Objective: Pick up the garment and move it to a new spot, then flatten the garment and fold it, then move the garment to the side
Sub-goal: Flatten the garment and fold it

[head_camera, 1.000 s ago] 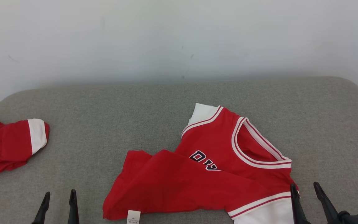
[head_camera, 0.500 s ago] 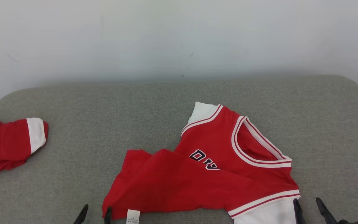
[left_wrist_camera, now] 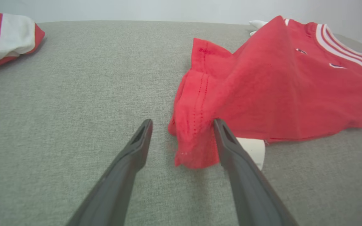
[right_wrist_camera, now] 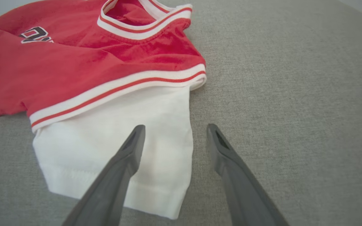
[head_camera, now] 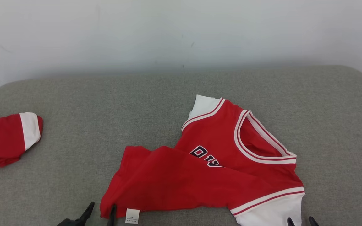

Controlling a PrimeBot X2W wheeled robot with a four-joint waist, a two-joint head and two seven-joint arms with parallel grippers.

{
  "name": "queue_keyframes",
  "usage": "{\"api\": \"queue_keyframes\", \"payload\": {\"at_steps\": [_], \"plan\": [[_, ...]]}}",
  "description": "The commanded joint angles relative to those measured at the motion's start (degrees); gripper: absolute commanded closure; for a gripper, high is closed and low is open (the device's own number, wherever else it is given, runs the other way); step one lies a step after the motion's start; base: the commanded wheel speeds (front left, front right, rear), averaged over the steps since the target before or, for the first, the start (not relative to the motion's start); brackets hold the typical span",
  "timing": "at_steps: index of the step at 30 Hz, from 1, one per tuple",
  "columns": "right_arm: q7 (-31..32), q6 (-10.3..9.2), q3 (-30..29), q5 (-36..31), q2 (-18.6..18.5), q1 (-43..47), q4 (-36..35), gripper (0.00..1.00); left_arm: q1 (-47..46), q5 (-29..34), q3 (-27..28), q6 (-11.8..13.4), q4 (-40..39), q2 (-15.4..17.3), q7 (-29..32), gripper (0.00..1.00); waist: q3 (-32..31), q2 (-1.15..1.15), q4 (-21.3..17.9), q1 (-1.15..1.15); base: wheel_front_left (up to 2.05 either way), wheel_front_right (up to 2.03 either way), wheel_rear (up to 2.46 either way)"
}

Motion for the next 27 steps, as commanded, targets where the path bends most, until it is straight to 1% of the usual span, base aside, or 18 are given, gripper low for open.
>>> {"api": "queue_keyframes", "payload": {"at_steps": [1,8,9,10,11,12,16,20,24,27], "plan": [[0.06,-0.14,0.33,0.19,-0.11,-1.13,1.36,0.00,-1.49,-0.29,-0.55,0.09,1.31,0.50,-0.18,0.00,0.78,0.00,-0.14,0.00,0.00,0.00,0.00],[0.95,-0.14,2.02,0.63,0.73,-3.47,6.86,0.00,-4.33,-2.11,-3.34,0.10,4.08,0.85,-0.18,0.00,1.53,0.00,-0.25,0.00,0.00,0.00,0.00],[1.19,-0.14,2.40,1.03,0.93,-3.72,7.59,0.00,-4.46,-2.33,-3.76,0.10,4.22,0.95,-0.18,0.04,1.59,0.00,-0.24,0.00,0.00,0.00,0.00],[1.72,-0.14,2.79,1.38,1.09,-3.91,8.50,0.00,-4.65,-2.69,-4.01,0.10,4.22,0.97,-0.18,0.60,1.67,0.00,-0.23,0.00,0.00,0.00,0.00],[2.37,-0.14,3.35,2.07,1.43,-4.06,9.47,0.00,-4.85,-2.63,-4.20,0.10,4.15,1.06,-0.18,0.76,1.70,0.00,-0.19,0.00,0.00,0.00,0.00],[2.88,-0.14,4.04,2.78,1.74,-4.18,10.15,1.00,-5.08,-2.22,-4.38,0.10,3.63,1.21,-0.18,1.00,1.73,0.00,-0.17,0.00,0.00,0.00,0.00],[1.76,-0.02,5.60,4.30,1.54,-5.44,10.49,1.00,-3.61,-1.90,-3.17,0.10,2.21,0.72,-0.18,1.00,1.65,0.00,-0.20,0.00,0.00,0.00,0.00],[0.11,-0.02,6.75,5.73,0.71,-5.77,8.70,1.00,-1.31,-0.78,-2.56,0.10,-0.50,0.23,-0.18,1.00,1.64,0.00,0.18,0.00,0.00,0.00,0.00],[-1.17,-0.02,6.94,6.58,-0.08,-5.77,4.22,1.00,-0.41,0.26,-2.78,0.10,-4.09,0.13,-0.18,1.00,1.80,0.00,0.40,0.00,0.00,0.00,0.00],[-1.52,-0.03,6.61,7.28,-0.20,-6.72,-0.87,1.00,-1.70,0.28,-2.70,0.10,-6.80,1.05,-0.18,1.00,1.97,0.00,0.02,0.00,0.00,0.00,0.00]]}}
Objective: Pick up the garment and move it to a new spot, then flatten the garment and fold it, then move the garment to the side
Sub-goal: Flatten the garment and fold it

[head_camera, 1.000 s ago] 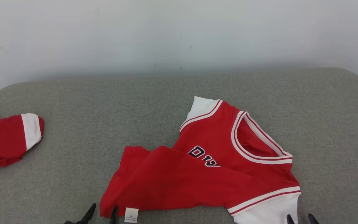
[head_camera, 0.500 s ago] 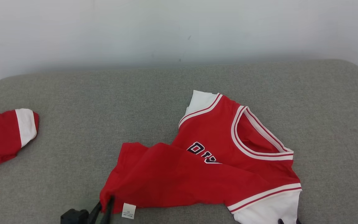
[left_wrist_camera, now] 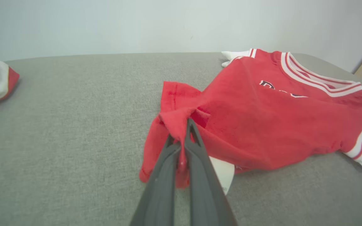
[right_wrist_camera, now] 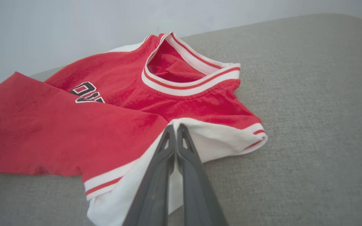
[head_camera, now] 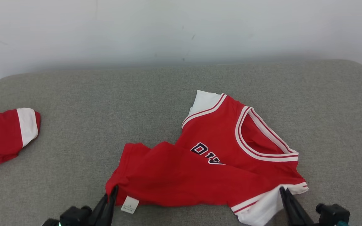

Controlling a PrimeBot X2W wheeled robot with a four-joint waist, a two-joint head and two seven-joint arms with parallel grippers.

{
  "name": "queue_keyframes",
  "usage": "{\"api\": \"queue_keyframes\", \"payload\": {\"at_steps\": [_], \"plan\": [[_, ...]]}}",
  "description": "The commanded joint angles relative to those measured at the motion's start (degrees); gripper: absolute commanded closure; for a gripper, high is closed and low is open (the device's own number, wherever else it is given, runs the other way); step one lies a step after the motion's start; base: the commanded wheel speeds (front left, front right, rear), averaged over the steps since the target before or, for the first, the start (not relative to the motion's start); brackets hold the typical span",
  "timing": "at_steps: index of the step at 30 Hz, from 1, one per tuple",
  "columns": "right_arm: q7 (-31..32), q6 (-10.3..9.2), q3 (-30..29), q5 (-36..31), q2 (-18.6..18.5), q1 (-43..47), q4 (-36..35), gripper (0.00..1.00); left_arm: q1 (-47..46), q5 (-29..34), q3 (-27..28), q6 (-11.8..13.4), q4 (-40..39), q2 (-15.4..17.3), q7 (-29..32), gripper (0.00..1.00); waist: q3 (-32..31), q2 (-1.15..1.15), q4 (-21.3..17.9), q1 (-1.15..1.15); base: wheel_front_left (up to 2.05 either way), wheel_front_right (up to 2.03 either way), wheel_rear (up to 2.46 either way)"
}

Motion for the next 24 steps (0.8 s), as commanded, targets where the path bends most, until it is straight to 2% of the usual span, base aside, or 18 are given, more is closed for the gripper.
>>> {"api": "queue_keyframes", "payload": {"at_steps": [1,6,10,18,24], "plan": [[-0.40,0.12,-0.13,0.16,-0.71,-1.21,-1.88,1.00,-1.74,-0.11,0.08,0.10,-1.24,0.69,-0.18,1.00,0.27,-0.01,-0.36,-0.01,0.00,0.00,0.00],[-0.33,0.08,-0.76,1.51,-2.78,-6.68,-8.52,1.00,-9.38,-2.91,-2.14,0.10,-6.04,3.80,1.93,1.00,1.62,-0.01,-1.56,-0.01,0.00,0.00,0.00],[1.34,0.08,-1.40,3.89,-4.55,-15.19,-10.22,1.00,-19.98,-6.86,-5.22,0.10,-8.57,7.37,5.66,1.00,4.60,-0.01,-2.94,-0.01,0.00,0.00,0.00],[6.21,0.08,-3.85,9.89,-6.36,-41.11,-8.78,1.00,-48.20,-14.78,-10.03,0.10,-7.30,13.66,13.04,1.00,15.50,-0.01,-5.92,-0.01,0.00,0.00,0.00],[11.05,0.08,-4.74,11.77,-6.74,-63.22,-4.34,1.00,-68.91,-20.14,-12.13,0.10,-1.40,15.24,16.71,1.00,23.17,-0.01,-8.40,-0.01,0.00,0.00,0.00]]}}
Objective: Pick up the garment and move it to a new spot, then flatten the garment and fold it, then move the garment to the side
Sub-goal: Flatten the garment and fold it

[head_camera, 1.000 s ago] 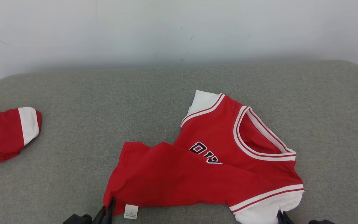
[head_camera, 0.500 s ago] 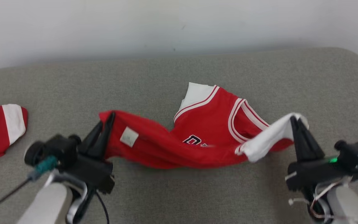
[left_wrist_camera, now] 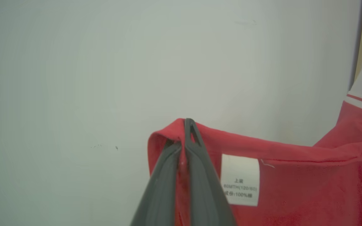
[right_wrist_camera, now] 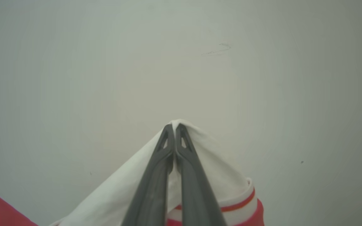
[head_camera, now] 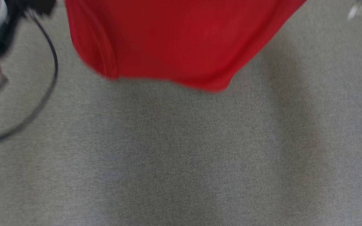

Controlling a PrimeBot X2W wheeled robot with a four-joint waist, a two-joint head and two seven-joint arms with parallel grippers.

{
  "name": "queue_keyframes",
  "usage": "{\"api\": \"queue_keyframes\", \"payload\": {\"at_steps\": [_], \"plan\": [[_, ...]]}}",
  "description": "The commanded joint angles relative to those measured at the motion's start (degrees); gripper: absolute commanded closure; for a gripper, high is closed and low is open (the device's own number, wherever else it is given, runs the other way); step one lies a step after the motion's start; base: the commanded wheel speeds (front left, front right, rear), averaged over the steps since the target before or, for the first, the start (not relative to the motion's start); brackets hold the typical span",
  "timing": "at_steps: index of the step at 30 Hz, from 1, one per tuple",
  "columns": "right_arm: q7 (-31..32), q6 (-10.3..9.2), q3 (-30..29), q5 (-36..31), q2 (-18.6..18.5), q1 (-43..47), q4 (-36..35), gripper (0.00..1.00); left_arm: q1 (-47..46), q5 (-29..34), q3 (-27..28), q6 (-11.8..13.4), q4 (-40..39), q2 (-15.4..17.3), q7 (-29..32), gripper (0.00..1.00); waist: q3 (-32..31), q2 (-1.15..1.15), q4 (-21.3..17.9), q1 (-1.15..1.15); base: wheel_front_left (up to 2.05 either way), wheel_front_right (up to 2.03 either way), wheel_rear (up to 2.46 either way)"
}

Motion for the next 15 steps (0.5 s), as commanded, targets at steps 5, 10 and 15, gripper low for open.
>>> {"api": "queue_keyframes", "payload": {"at_steps": [5,10,15], "plan": [[3.31,0.04,-2.38,1.71,0.27,-14.32,7.06,1.00,-13.31,-2.95,-2.27,0.10,5.07,-0.33,0.73,1.00,10.79,-0.02,-3.85,-0.02,0.00,0.00,0.00],[5.44,0.04,-3.35,-0.15,-0.16,-28.38,16.21,1.00,-25.77,-5.98,-3.36,0.10,12.37,-2.99,-0.19,1.00,14.30,-0.02,-3.75,-0.02,0.00,0.00,0.00],[4.31,0.04,-1.68,-2.73,-0.77,-37.09,22.89,1.00,-34.66,-7.40,-6.51,0.10,17.94,-5.14,-1.34,1.00,16.60,-0.02,-3.76,-0.02,0.00,0.00,0.00]]}}
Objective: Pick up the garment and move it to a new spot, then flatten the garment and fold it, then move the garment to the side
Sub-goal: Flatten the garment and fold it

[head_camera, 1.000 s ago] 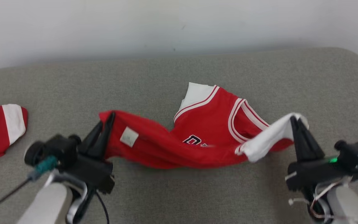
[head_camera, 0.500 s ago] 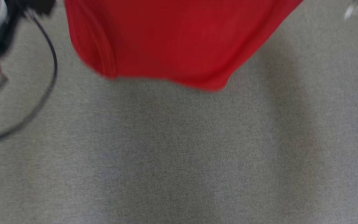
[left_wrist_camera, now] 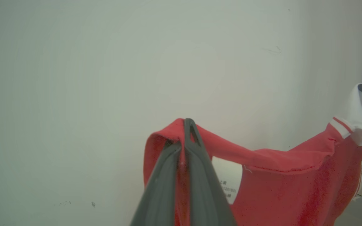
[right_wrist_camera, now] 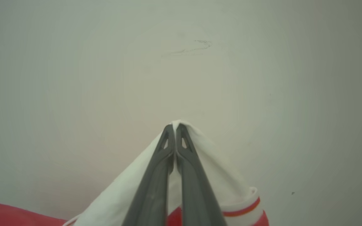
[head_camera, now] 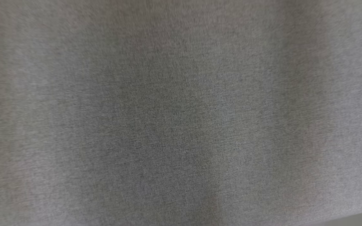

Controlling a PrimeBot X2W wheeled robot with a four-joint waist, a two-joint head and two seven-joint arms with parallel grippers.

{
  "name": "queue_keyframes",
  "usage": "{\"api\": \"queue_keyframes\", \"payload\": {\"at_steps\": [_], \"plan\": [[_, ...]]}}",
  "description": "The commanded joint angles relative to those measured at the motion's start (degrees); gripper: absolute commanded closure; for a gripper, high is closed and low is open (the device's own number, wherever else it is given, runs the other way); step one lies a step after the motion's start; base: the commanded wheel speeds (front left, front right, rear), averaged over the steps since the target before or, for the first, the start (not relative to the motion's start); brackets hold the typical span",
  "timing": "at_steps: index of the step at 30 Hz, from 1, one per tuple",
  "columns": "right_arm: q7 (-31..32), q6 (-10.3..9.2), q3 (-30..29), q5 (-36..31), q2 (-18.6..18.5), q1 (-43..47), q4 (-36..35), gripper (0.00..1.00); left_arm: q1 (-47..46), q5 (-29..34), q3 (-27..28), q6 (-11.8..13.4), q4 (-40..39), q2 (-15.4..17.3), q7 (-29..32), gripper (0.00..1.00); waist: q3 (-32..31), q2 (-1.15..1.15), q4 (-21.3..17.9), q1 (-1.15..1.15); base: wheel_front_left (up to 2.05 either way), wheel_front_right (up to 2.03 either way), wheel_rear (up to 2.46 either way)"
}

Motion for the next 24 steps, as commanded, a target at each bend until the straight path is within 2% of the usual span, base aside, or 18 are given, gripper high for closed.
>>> {"api": "queue_keyframes", "payload": {"at_steps": [1,12,24], "plan": [[-0.71,0.04,0.75,-1.05,-0.29,-2.59,1.63,1.00,-2.59,-0.96,-0.78,0.10,1.75,-0.33,-0.78,1.00,3.17,-0.02,-0.96,-0.02,0.00,0.00,0.00],[-4.49,0.04,3.46,-6.11,-0.04,-16.06,11.49,1.00,-15.29,-3.34,-7.92,0.10,11.35,-1.71,-2.42,1.00,6.53,-0.02,-1.16,-0.02,0.00,0.00,0.00],[-7.13,0.04,5.96,-8.01,1.80,-19.23,15.60,1.00,-18.84,-8.35,-14.01,0.10,15.47,-1.16,-5.73,1.00,8.05,-0.02,-1.23,-0.02,0.00,0.00,0.00]]}}
